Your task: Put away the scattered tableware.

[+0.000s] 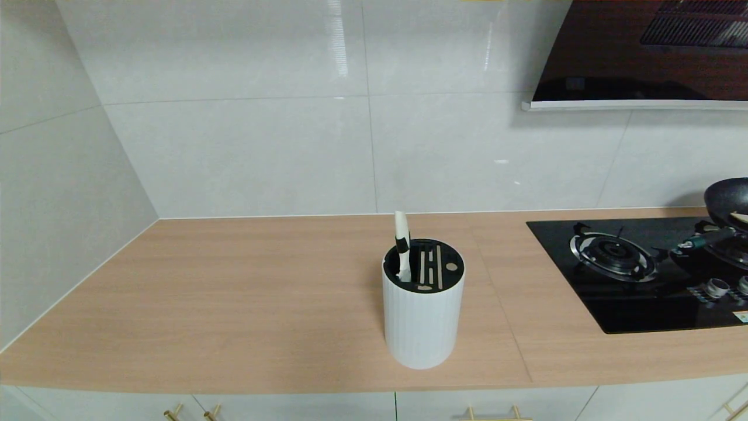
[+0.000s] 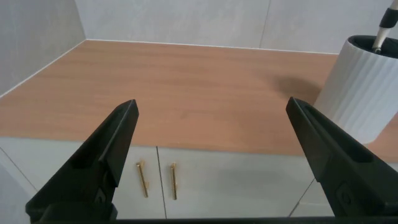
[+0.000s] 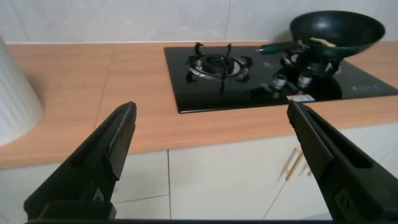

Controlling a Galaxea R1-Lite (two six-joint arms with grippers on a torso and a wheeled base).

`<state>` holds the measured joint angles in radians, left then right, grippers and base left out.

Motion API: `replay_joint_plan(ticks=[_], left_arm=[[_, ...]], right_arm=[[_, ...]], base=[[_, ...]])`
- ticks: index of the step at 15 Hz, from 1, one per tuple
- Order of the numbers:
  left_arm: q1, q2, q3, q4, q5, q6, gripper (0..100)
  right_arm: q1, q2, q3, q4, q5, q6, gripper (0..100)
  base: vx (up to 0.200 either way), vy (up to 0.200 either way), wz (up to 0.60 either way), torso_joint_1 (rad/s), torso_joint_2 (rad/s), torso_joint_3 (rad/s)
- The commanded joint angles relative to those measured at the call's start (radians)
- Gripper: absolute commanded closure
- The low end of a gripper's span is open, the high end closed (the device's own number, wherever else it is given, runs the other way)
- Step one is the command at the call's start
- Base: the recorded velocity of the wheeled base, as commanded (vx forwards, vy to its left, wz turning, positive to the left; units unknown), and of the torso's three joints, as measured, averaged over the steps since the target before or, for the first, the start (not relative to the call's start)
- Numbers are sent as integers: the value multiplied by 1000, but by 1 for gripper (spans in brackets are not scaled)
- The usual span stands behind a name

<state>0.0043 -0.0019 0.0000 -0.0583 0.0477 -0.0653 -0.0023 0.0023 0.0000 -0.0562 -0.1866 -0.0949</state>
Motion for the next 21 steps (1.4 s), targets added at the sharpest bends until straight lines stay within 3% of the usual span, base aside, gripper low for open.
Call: replay_joint_plan(ticks=[1, 3, 5, 6, 7, 8, 9, 15, 21], left_arm=[[0, 2, 0, -2, -17, -4, 0], [0, 2, -2, -3, -35, -22, 0], [0, 2, -3, -5, -35, -74, 0], [0, 2, -2, -5, -35, -62, 0], [0, 2, 0, -2, -37, 4, 0], [0, 2, 0, 6, -38, 124, 0], [0, 2, -2, 18, -38, 202, 0], [0, 2, -3, 23, -101, 180, 0], [0, 2, -3, 21, -101, 176, 0]], right_arm=[[-1, -1, 0, 1, 9, 27, 0], [1, -1, 0, 7, 1, 161, 0], [-1, -1, 0, 12, -8, 179, 0], [1, -1, 0, 15, 33, 178, 0], [1, -1, 0, 39, 104, 162, 0], [1, -1, 0, 65, 142, 110, 0], [1, -1, 0, 59, 145, 98, 0], [1, -1, 0, 58, 174, 90, 0], [1, -1, 0, 58, 190, 90, 0]], base=[[0, 0, 0, 0, 0, 0], [0, 0, 0, 0, 0, 0], [0, 0, 0, 0, 0, 0], [0, 0, 0, 0, 0, 0], [0, 0, 0, 0, 0, 0], [0, 0, 0, 0, 0, 0], [0, 0, 0, 0, 0, 0], [0, 0, 0, 0, 0, 0], [0, 0, 0, 0, 0, 0]])
